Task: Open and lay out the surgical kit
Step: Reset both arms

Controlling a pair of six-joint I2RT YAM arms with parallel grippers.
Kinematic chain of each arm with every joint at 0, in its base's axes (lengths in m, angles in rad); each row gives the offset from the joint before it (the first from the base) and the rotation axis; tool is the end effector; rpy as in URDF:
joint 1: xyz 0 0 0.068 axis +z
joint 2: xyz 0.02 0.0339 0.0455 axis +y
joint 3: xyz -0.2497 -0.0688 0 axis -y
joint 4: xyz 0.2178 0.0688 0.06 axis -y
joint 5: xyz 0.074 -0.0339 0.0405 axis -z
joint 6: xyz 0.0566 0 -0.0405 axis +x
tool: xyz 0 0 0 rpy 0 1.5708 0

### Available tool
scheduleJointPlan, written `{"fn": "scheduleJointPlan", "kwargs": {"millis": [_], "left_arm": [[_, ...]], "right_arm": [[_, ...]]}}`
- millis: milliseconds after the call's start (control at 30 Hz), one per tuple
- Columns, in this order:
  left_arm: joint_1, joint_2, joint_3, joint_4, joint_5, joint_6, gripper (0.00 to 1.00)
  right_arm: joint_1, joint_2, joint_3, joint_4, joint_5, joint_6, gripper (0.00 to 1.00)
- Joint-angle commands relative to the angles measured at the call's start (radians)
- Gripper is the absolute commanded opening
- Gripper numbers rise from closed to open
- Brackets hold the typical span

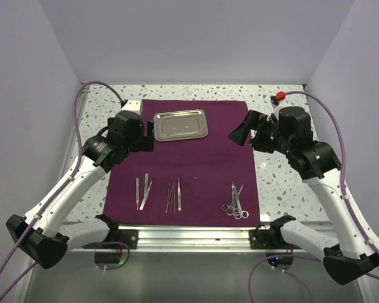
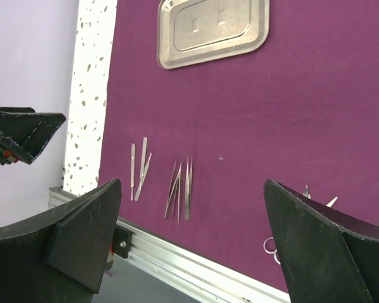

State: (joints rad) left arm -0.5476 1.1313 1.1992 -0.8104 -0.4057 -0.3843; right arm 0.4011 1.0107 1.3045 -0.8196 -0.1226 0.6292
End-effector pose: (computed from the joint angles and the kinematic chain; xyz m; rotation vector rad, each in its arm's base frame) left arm 0.1993 -0.0954 0.3289 -0.0191 2.2412 -0.0307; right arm 0.1732 0.0810 0.3802 0.1716 2.1753 0.7352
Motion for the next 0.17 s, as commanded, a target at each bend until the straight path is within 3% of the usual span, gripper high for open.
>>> {"fn": "scheduleJointPlan", "kwargs": {"millis": [0,133], "left_arm": [[0.031,-0.004,0.017,0.062,0.019,0.062,1.00],[0.069,0.028,0.003,0.079,-0.005,0.090,1.00]], "right_arm": [[0.004,-0.011,-0.017,0.071,-0.017,0.011,0.98],[0.002,0.002,0.025,0.028,0.027,-0.023,0.98]]}}
